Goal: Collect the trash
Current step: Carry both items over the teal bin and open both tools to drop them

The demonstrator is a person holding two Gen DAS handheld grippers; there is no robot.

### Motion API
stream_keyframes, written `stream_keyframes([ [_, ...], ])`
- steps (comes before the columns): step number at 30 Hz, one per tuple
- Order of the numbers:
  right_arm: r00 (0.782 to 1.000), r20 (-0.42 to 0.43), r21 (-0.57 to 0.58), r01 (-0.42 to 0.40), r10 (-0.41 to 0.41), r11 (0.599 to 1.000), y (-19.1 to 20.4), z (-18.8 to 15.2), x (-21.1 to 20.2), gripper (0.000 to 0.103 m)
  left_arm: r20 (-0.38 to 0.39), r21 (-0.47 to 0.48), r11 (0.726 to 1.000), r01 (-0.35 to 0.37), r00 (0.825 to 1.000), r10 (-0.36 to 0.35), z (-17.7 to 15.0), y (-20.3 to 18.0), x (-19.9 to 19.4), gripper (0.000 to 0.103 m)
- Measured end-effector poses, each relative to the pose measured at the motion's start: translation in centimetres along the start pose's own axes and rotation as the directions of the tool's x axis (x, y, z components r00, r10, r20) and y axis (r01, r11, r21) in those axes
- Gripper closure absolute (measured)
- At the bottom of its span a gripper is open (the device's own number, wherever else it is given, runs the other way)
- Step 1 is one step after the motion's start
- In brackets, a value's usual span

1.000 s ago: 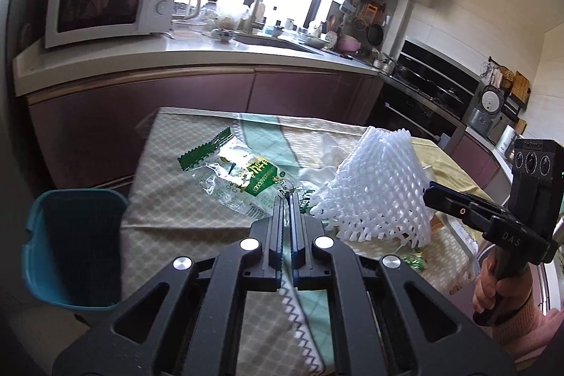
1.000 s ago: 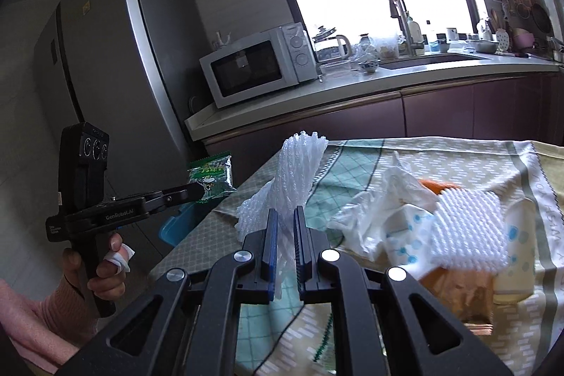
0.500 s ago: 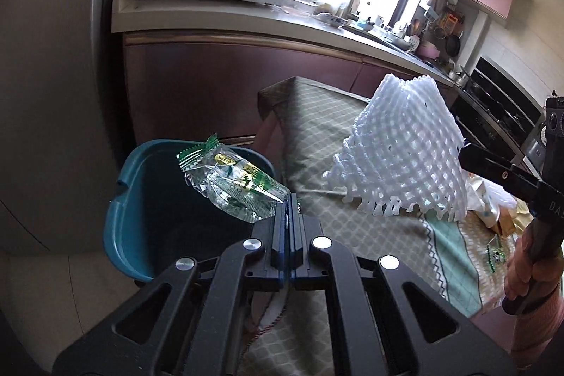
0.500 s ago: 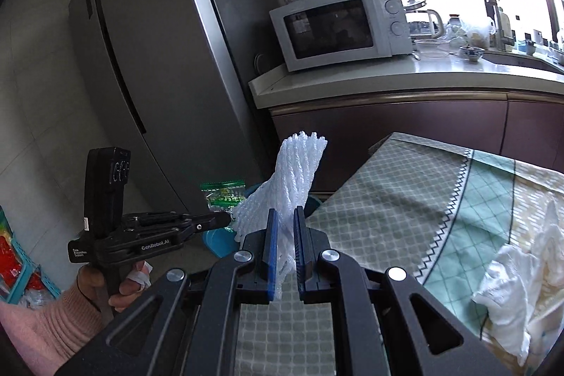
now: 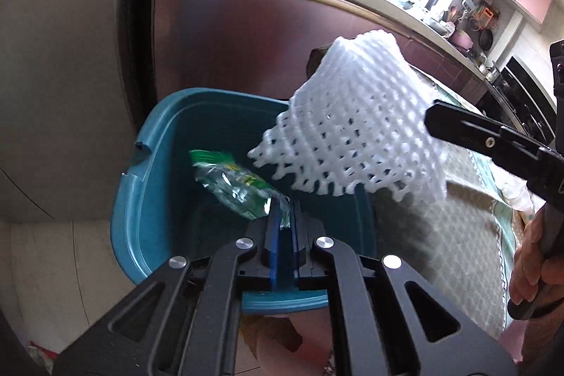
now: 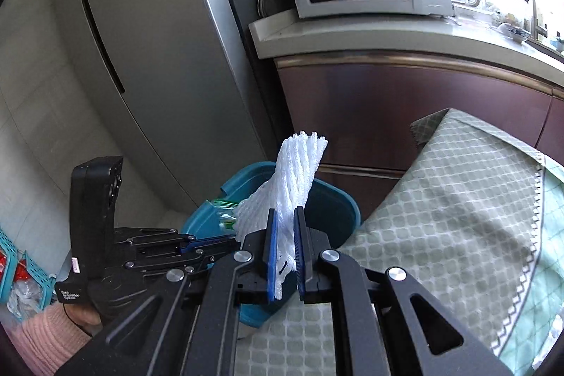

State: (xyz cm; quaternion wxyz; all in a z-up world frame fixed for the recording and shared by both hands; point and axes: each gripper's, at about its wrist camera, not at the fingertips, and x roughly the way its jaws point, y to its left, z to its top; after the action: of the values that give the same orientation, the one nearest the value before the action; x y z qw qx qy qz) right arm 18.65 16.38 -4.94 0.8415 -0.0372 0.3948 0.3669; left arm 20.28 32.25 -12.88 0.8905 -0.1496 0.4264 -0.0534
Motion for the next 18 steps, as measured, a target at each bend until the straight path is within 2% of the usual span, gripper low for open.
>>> stream_keyframes([
  [5, 0.997, -0.080, -0.008, 0.020, -0.021, 1.000, 0.4, 0.0, 3.1, 0.091, -0.003, -0.031, 0.999, -0.013, 1.000, 0.013, 0.5, 1.0, 1.3, 0.094],
  [8, 0.992, -0.121, 0.010, 0.023, -0.021, 1.000, 0.3, 0.1, 4.0, 0.084, 0.000, -0.041, 0.999, -0.021, 1.000, 0.021, 0.3, 1.7, 1.6, 0.093],
  [12, 0.994, -0.109, 0.012, 0.021, -0.020, 1.000, 0.1, 0.2, 3.1, 0.075, 0.007, -0.042, 0.999, -0.026, 1.000, 0.026, -0.8, 1.1, 1.2, 0.090],
  [18, 0.995, -0.096, 0.025, 0.005, -0.003, 1.000, -0.8, -0.4, 0.9, 0.074, 0.021, -0.041, 0.999, -0.030, 0.999, 0.031, -2.3, 0.1, 0.3, 0.089],
])
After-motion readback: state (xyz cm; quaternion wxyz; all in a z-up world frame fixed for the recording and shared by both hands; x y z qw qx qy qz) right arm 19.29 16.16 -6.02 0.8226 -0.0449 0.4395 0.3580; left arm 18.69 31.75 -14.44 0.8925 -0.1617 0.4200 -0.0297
